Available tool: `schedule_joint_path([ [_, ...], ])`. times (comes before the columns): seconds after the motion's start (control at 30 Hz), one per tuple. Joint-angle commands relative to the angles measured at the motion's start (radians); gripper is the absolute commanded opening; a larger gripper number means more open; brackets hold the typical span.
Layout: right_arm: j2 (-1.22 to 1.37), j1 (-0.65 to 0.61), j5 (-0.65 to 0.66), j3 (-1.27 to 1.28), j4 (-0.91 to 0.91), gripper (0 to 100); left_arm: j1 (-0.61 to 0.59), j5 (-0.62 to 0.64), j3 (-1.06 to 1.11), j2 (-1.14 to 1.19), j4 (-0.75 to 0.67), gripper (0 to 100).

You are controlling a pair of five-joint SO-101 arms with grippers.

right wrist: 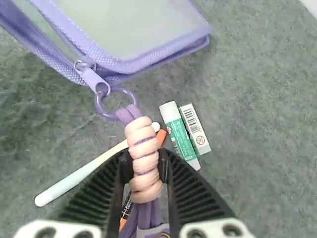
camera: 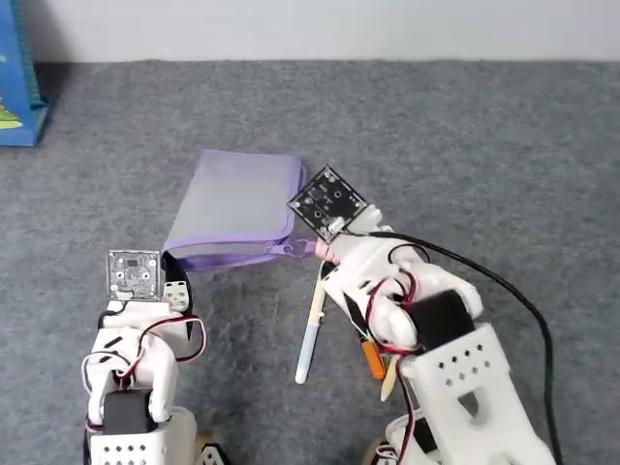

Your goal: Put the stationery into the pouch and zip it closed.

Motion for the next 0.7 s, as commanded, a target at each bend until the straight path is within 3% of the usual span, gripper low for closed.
schedule_joint_path([
  [0.0, -0.059, -0.002, 0.008, -0.006, 0.036, 0.9, -0.002, 0.003, -0.041, -0.005, 0.006, 3],
  [0.23, -0.068, -0.042, 0.008, -0.006, 0.067, 0.9, 0.015, 0.044, -0.010, -0.003, -0.009, 26],
  [0.67, -0.182, -0.059, 0.008, -0.008, 0.131, 0.9, 0.074, 0.021, 0.079, -0.003, -0.141, 24],
])
